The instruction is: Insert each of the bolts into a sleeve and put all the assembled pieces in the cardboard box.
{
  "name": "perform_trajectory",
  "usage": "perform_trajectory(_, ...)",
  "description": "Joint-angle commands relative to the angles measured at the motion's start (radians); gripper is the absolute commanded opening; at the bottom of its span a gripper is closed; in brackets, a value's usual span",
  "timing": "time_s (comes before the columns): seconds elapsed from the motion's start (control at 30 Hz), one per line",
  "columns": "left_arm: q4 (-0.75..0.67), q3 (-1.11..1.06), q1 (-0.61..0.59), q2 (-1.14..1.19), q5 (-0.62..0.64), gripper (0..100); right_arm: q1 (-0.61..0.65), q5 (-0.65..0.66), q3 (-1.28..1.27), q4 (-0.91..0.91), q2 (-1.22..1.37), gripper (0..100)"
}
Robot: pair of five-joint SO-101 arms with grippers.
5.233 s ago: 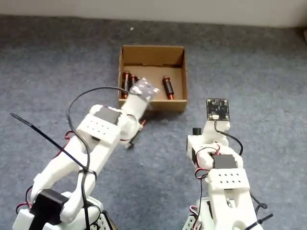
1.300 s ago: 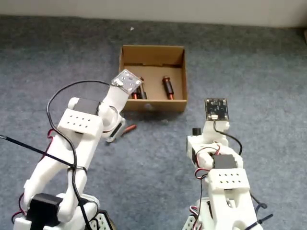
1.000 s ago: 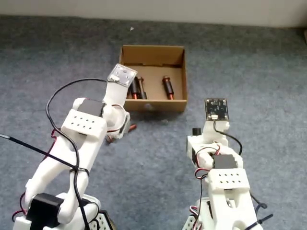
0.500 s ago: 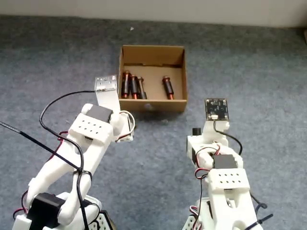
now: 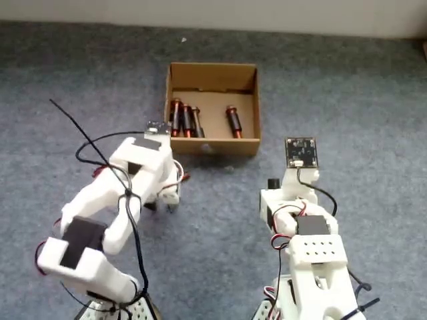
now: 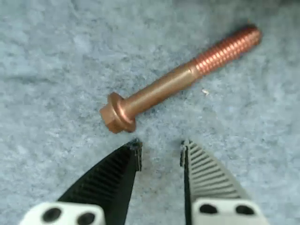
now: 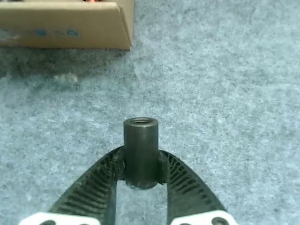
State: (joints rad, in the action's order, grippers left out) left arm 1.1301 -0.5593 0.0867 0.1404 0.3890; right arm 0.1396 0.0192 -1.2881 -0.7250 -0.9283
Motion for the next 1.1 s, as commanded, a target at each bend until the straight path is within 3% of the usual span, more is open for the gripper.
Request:
perform_trajectory(0.0,-0.011,0.173,-0.193,0.022,-0.074,9,-0.005,0.009,0.007,0.022,-0.021,0.9)
perform_trajectory(0.23,-0.069,0.395,-0.338,0.021,-0.098,9,-0.005,0.009,0.007,0.022,-0.021,0.9)
perform_trajectory(0.43,0.161,0.496,-0.252,0.015,-0.091,8,-0.005,0.009,0.007,0.022,-0.021,0.9)
perform_trajectory(0.53,0.207,0.498,-0.208,0.022,-0.044,9,-0.005,0.011,0.007,0.022,-0.021,0.9)
perform_trajectory(0.63,0.209,0.496,-0.189,0.025,0.041,9,-0.005,0.011,0.007,0.022,-0.021,0.9)
perform_trajectory(0.9,0.149,0.394,-0.191,0.053,0.058,9,-0.005,0.011,0.007,0.022,-0.021,0.9)
perform_trajectory(1.07,0.138,0.394,-0.193,0.153,0.060,20,-0.005,0.011,0.007,0.022,-0.021,0.9)
